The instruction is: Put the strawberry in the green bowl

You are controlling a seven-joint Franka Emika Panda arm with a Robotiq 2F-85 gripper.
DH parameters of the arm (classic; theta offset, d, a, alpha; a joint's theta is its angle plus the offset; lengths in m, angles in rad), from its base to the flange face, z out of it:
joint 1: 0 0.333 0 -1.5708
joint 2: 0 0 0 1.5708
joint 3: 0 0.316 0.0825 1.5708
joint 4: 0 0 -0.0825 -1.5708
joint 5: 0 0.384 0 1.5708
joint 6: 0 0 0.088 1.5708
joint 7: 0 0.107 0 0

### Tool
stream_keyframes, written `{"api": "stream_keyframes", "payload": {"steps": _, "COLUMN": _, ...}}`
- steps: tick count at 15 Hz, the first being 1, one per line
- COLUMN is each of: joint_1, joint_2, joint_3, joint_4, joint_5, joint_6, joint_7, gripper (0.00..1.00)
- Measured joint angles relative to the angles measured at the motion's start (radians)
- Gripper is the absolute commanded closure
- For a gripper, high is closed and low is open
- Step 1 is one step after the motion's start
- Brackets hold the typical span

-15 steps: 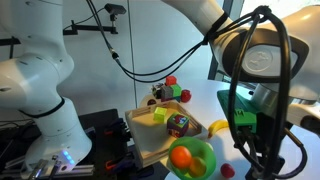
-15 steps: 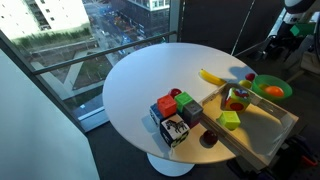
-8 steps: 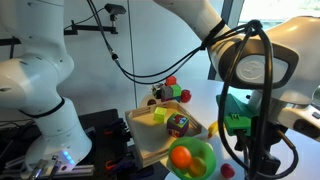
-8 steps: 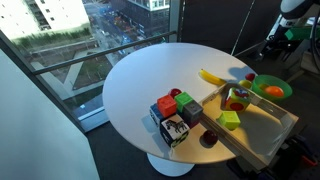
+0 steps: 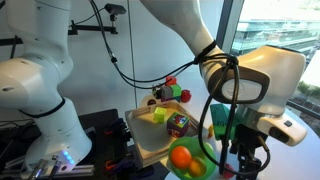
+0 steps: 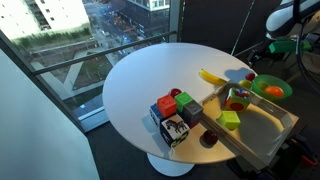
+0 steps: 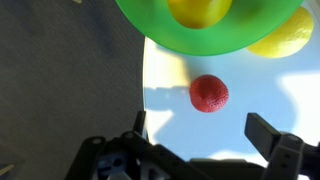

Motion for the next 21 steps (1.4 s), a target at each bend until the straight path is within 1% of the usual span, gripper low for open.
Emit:
{"api": "stream_keyframes", "payload": {"steps": 4, "joint_1": 0.015, "joint_2": 0.026, "joint_3": 0.001, "joint_4": 0.0, "joint_5": 0.0, "joint_6": 0.019, "joint_7": 0.022, "gripper": 0.0}}
{"api": "stream_keyframes", "payload": {"steps": 15, "joint_1": 0.016, "joint_2": 0.083, "joint_3": -0.003, "joint_4": 0.0, "joint_5": -0.001, "joint_6": 0.078, "joint_7": 0.037, "gripper": 0.0}}
{"api": "stream_keyframes", "payload": {"steps": 16, "joint_1": 0.016, "joint_2": 0.089, "joint_3": -0.004, "joint_4": 0.0, "joint_5": -0.001, "joint_6": 0.084, "joint_7": 0.037, "gripper": 0.06}}
{"api": "stream_keyframes", "payload": {"steps": 17, "joint_1": 0.016, "joint_2": 0.095, "joint_3": -0.004, "joint_4": 0.0, "joint_5": -0.001, "joint_6": 0.09, "joint_7": 0.037, "gripper": 0.27}}
{"api": "stream_keyframes", "payload": {"steps": 18, "joint_1": 0.016, "joint_2": 0.1, "joint_3": -0.005, "joint_4": 0.0, "joint_5": -0.001, "joint_6": 0.096, "joint_7": 0.037, "gripper": 0.31}}
{"api": "stream_keyframes", "payload": {"steps": 19, "joint_1": 0.016, "joint_2": 0.104, "joint_3": -0.005, "joint_4": 0.0, "joint_5": -0.001, "joint_6": 0.102, "joint_7": 0.038, "gripper": 0.32}}
{"api": "stream_keyframes", "payload": {"steps": 21, "joint_1": 0.016, "joint_2": 0.111, "joint_3": -0.006, "joint_4": 0.0, "joint_5": -0.001, "joint_6": 0.111, "joint_7": 0.038, "gripper": 0.47}}
